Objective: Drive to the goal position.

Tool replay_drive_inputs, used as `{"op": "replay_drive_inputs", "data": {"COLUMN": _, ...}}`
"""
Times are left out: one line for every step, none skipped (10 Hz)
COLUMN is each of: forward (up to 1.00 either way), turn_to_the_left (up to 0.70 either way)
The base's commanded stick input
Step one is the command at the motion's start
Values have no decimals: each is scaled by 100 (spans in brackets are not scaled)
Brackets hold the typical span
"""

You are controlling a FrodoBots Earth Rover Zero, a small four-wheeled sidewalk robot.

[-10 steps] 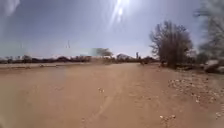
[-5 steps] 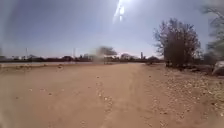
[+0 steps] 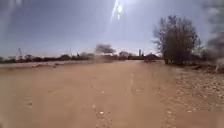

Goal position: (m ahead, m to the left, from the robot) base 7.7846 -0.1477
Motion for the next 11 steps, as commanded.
{"op": "replay_drive_inputs", "data": {"forward": 100, "turn_to_the_left": 0}}
{"op": "replay_drive_inputs", "data": {"forward": 100, "turn_to_the_left": 0}}
{"op": "replay_drive_inputs", "data": {"forward": 100, "turn_to_the_left": 0}}
{"op": "replay_drive_inputs", "data": {"forward": 100, "turn_to_the_left": 0}}
{"op": "replay_drive_inputs", "data": {"forward": 100, "turn_to_the_left": -24}}
{"op": "replay_drive_inputs", "data": {"forward": 100, "turn_to_the_left": -12}}
{"op": "replay_drive_inputs", "data": {"forward": 100, "turn_to_the_left": 0}}
{"op": "replay_drive_inputs", "data": {"forward": 100, "turn_to_the_left": 0}}
{"op": "replay_drive_inputs", "data": {"forward": 100, "turn_to_the_left": 0}}
{"op": "replay_drive_inputs", "data": {"forward": 100, "turn_to_the_left": 0}}
{"op": "replay_drive_inputs", "data": {"forward": 100, "turn_to_the_left": 0}}
